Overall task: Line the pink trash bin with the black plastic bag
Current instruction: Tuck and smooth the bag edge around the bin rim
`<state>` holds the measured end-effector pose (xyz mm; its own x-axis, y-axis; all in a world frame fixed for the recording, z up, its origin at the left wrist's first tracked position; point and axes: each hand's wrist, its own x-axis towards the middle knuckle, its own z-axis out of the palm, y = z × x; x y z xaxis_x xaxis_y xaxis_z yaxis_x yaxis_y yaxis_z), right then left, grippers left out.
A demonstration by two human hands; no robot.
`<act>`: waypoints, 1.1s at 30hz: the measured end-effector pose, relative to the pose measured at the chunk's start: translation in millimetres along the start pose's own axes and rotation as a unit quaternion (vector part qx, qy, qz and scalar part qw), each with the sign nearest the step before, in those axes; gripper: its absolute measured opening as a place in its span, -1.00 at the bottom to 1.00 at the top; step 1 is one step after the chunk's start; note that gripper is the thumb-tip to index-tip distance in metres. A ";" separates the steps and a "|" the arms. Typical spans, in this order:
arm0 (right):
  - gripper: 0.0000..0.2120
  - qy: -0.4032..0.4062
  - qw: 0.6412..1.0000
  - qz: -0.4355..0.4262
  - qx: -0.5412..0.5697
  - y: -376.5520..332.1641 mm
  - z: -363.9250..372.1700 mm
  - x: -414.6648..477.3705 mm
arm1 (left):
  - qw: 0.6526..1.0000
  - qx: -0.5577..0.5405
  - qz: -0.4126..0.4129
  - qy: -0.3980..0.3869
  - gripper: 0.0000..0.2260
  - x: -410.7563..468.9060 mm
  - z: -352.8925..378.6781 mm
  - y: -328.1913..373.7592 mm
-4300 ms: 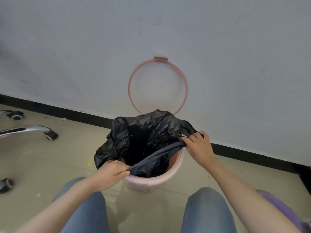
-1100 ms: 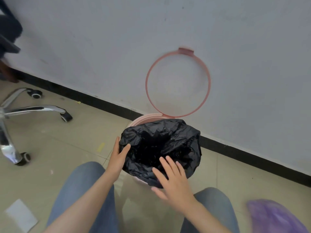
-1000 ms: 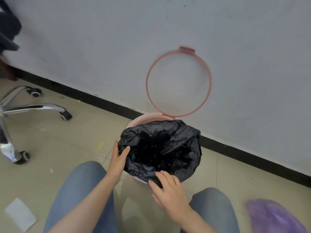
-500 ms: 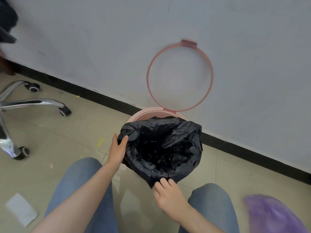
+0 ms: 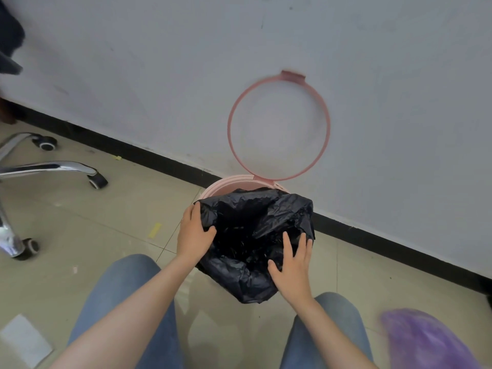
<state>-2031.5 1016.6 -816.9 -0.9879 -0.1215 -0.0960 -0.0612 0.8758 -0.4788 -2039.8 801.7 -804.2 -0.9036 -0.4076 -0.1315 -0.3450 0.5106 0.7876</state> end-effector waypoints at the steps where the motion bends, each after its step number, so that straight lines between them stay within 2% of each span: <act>1: -0.32 -0.007 1.000 -0.004 0.015 2.9 -1.3 -1.1 | 1.000 -0.010 -0.002 0.002 -0.41 -5.8 -1.1 0.5; 5: -0.22 -0.030 0.999 -0.022 0.033 17.0 -7.2 -18.1 | 0.999 -0.020 -0.028 -0.012 -0.41 -42.5 -6.5 -1.0; 8: -0.29 -0.051 0.998 -0.030 0.010 23.1 -18.5 -33.0 | 0.996 0.076 -0.041 -0.007 -0.44 -60.1 -15.5 -9.3; 10: -0.42 -0.012 0.999 -0.017 -0.037 18.3 -34.1 -28.2 | 0.993 0.110 -0.044 0.008 -0.47 -58.7 -21.0 -13.1; 12: -0.50 0.047 0.997 -0.015 -0.052 9.7 -48.9 -11.3 | 0.995 0.098 -0.032 0.001 -0.50 -49.4 -23.0 -15.6; 15: -0.50 0.061 0.994 -0.019 -0.084 1.5 -59.5 22.1 | 0.998 0.041 -0.016 -0.043 -0.49 -32.4 -20.6 -16.1; 18: -0.44 -0.011 0.996 0.004 -0.088 2.1 -52.8 44.5 | 0.996 -0.006 -0.017 -0.090 -0.50 -27.3 -15.7 -14.7; 21: -0.37 -0.115 0.989 0.031 -0.089 6.6 -44.1 50.2 | 0.997 -0.022 -0.010 -0.079 -0.56 -29.5 -12.5 -14.7; 24: -0.38 -0.103 0.990 0.031 -0.089 7.6 -44.2 50.0 | 0.998 -0.052 -0.007 -0.028 -0.63 -29.3 -13.8 -16.3; 28: -0.52 0.021 0.991 -0.023 -0.131 -19.3 -52.3 53.5 | 0.999 -0.048 -0.022 0.011 -0.67 -21.7 -17.1 -19.6; 30: -0.58 0.020 0.985 -0.085 -0.151 -41.6 -54.4 59.7 | 0.999 -0.043 -0.018 0.029 -0.73 -17.3 -21.3 -19.1; 33: -0.65 -0.022 0.963 -0.218 -0.156 -80.1 -45.0 72.0 | 0.999 -0.019 0.013 0.032 -0.81 -10.1 -25.2 -20.9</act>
<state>-2104.2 958.7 -746.2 -0.8521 -0.5231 0.0137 -0.5152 0.8341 -0.1969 -2017.1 776.1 -804.2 -0.8942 -0.4416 -0.0727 -0.3098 0.4936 0.8127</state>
